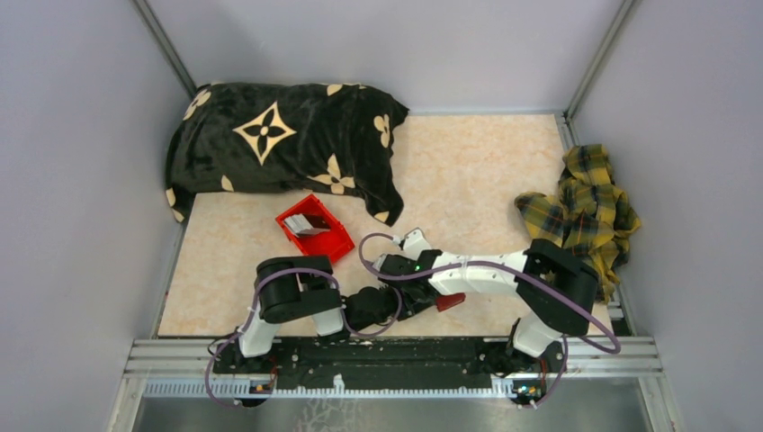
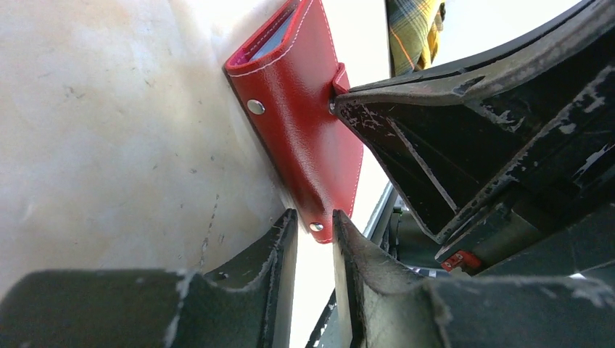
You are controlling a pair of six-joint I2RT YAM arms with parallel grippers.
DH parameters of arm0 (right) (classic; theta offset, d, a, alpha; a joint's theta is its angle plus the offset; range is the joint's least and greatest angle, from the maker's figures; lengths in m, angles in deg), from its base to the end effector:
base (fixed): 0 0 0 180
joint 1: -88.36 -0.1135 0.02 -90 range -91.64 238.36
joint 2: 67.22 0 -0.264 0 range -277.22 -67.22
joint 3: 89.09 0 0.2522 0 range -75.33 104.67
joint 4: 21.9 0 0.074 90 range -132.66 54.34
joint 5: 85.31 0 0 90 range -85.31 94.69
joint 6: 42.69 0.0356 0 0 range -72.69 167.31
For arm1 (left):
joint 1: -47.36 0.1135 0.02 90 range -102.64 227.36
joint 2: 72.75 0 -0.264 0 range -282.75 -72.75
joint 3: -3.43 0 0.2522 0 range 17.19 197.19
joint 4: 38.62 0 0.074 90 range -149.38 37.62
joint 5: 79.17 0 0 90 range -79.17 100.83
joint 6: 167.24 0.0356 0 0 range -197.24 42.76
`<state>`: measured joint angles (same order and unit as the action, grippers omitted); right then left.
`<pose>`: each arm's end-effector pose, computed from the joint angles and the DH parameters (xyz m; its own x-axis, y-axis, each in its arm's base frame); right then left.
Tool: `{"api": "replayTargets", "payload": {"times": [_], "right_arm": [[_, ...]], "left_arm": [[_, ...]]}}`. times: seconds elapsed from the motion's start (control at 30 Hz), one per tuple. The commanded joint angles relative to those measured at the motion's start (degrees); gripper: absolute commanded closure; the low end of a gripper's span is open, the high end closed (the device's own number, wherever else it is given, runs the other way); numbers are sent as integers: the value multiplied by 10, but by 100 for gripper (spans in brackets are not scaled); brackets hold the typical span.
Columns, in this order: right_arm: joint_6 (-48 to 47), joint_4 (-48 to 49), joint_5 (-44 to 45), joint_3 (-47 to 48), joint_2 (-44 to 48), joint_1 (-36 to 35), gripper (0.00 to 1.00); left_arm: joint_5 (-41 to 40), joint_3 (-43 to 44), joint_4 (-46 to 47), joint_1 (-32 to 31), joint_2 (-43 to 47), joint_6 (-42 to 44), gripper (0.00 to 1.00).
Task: Put the credit cards into the card holder
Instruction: Close the card holder at the center of the board.
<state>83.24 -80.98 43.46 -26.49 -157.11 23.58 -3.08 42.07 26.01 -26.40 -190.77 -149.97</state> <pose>0.1267 0.2167 0.1603 -0.7483 -0.5151 -0.4180 -0.3079 0.8278 -0.4689 0.0909 -0.2813 0.0710 -0.8490 -0.3998 -0.3455 0.1894 0.3803 -0.9053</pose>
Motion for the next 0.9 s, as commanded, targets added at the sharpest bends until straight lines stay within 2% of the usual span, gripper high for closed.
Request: {"api": "replayTargets", "payload": {"times": [0.0, 0.87], "right_arm": [[21, 70, -59, 17, -34, -10, 100], [57, 151, -131, 13, -98, -38, 100]], "left_arm": [[8, -30, -72, 1, -39, 16, 68], [5, -60, -19, 2, -53, 3, 71]]}}
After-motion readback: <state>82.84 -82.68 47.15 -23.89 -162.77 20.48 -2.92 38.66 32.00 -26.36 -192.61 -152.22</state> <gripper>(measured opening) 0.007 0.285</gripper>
